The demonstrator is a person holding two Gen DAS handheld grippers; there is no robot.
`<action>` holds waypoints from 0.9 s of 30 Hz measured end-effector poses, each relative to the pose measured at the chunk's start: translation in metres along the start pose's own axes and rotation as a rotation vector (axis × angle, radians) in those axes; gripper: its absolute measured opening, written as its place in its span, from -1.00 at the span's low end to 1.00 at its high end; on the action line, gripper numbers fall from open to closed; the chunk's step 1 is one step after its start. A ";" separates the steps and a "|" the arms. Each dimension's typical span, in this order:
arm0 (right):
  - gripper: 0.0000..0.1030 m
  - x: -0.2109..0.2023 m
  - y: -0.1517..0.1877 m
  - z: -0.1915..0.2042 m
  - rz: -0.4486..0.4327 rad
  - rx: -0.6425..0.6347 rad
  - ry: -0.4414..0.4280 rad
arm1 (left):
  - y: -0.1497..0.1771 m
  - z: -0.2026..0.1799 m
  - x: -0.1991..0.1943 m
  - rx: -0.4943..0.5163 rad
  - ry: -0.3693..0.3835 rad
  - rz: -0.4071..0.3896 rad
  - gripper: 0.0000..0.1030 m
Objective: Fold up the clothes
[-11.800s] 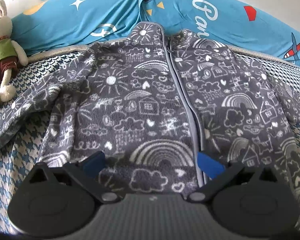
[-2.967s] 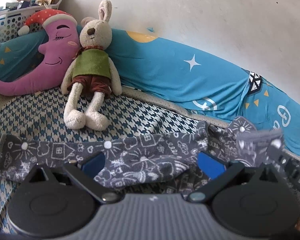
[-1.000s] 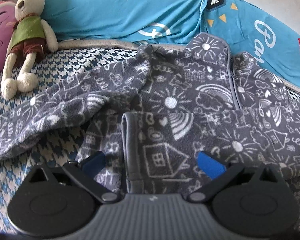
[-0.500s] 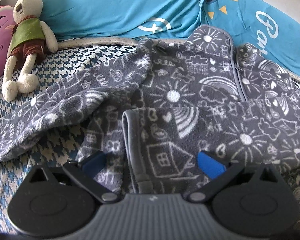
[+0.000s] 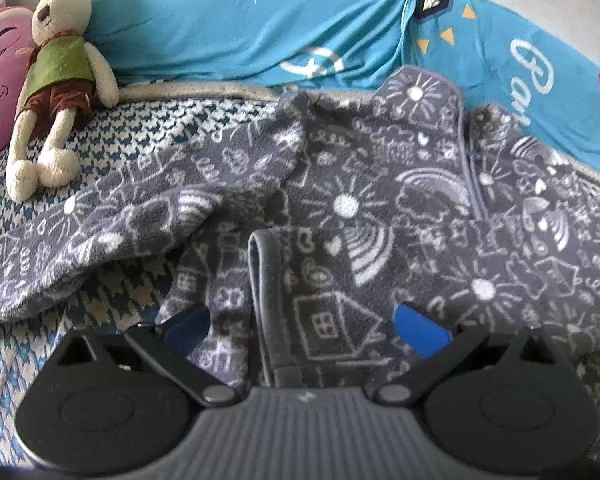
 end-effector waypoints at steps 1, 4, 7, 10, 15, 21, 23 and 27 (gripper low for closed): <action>0.36 -0.003 -0.001 -0.001 -0.022 0.015 -0.017 | -0.001 -0.001 -0.001 0.002 0.002 -0.006 1.00; 0.36 -0.010 -0.012 0.001 -0.100 0.031 -0.047 | -0.002 -0.002 -0.003 0.007 0.000 -0.011 1.00; 0.36 -0.011 -0.028 0.005 -0.173 0.035 -0.101 | -0.001 -0.002 -0.004 0.003 -0.001 -0.003 1.00; 0.23 -0.006 -0.042 0.012 -0.217 0.034 -0.165 | 0.000 -0.003 -0.004 0.007 -0.003 -0.002 1.00; 0.03 0.016 -0.060 0.021 -0.231 0.011 -0.223 | 0.001 -0.003 -0.003 0.002 0.000 0.011 1.00; 0.04 0.048 -0.073 0.013 -0.207 0.104 -0.263 | 0.003 -0.005 -0.004 0.006 0.008 0.012 1.00; 0.04 0.059 -0.076 0.012 -0.186 0.133 -0.283 | 0.002 -0.005 -0.004 0.001 0.012 0.013 1.00; 0.12 0.081 -0.080 0.009 -0.159 0.167 -0.288 | 0.000 -0.003 -0.006 -0.013 0.021 0.014 1.00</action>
Point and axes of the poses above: each gripper's, at about its wrist camera, not at the fingertips, and x roughly the way its jaws point, z to its left, y to its underside, the point moved 6 cm from there along x, roughly the way its jaws point, and after that the axes turned 11 degrees about -x, right-handed, at the moved point
